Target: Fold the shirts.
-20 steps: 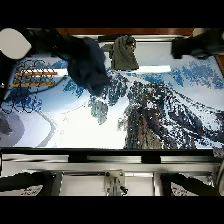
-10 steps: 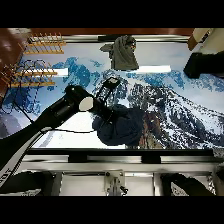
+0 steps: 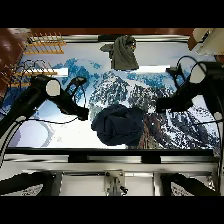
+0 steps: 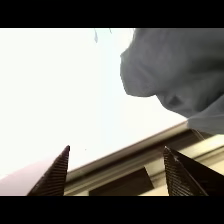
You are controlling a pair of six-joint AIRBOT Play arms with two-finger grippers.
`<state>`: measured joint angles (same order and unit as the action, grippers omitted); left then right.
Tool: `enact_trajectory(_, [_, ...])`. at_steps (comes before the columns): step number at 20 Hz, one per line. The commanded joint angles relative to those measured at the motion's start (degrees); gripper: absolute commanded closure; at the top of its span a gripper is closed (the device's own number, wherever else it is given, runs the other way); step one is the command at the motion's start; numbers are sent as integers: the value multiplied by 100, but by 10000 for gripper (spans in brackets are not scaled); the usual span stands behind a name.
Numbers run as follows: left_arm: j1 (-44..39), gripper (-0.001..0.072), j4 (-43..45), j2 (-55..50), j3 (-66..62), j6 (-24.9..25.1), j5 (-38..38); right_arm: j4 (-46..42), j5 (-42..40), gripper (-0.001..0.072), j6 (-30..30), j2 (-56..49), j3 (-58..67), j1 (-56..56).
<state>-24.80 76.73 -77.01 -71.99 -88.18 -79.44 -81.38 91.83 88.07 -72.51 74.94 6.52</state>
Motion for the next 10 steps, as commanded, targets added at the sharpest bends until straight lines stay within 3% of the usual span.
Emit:
enact_trajectory(1, [363,-2,-1241,63,1189,249,793,1456,-326,38,-280,-282,-966,-402])
enact_trajectory(5, [363,-2,-2240,33,2028,306,2280,1705,-656,37,-415,-315,-1602,-533])
enact_trajectory(8, [372,1,-2238,-212,2041,468,2457,1707,-715,38,-479,-315,-1904,-533])
enact_trajectory(10, [367,62,-2240,-363,2041,507,2647,1954,-835,38,-483,-315,-2098,-529])
